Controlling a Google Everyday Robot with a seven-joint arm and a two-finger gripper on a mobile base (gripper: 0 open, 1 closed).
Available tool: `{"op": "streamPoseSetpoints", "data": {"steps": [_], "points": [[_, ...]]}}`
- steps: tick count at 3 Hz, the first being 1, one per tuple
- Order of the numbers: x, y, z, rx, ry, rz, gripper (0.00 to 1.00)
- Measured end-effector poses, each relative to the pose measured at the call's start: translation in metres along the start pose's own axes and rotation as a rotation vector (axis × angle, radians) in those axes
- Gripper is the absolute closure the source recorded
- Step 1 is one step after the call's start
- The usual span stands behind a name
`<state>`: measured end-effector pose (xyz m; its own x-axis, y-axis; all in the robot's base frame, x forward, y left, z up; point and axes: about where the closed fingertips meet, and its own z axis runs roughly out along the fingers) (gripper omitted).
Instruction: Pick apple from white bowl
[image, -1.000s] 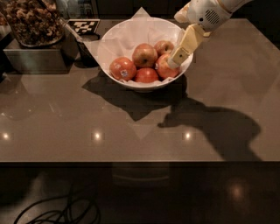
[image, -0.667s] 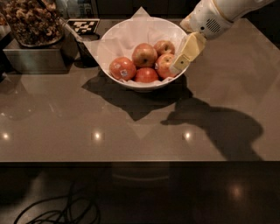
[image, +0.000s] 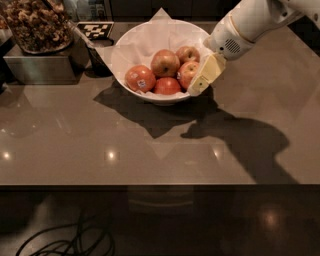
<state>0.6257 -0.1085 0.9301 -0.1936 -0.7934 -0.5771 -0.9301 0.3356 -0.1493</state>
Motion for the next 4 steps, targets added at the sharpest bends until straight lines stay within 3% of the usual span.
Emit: {"op": "streamPoseSetpoints", "data": {"steps": [1, 2, 3, 4], "points": [[0.0, -0.002, 0.011, -0.008, 0.009, 0.012, 0.0], [-0.009, -0.013, 0.014, -0.01, 0.057, -0.022, 0.0], [-0.012, -0.013, 0.013, -0.011, 0.056, -0.027, 0.0], [-0.012, -0.013, 0.013, -0.011, 0.056, -0.027, 0.19]]}}
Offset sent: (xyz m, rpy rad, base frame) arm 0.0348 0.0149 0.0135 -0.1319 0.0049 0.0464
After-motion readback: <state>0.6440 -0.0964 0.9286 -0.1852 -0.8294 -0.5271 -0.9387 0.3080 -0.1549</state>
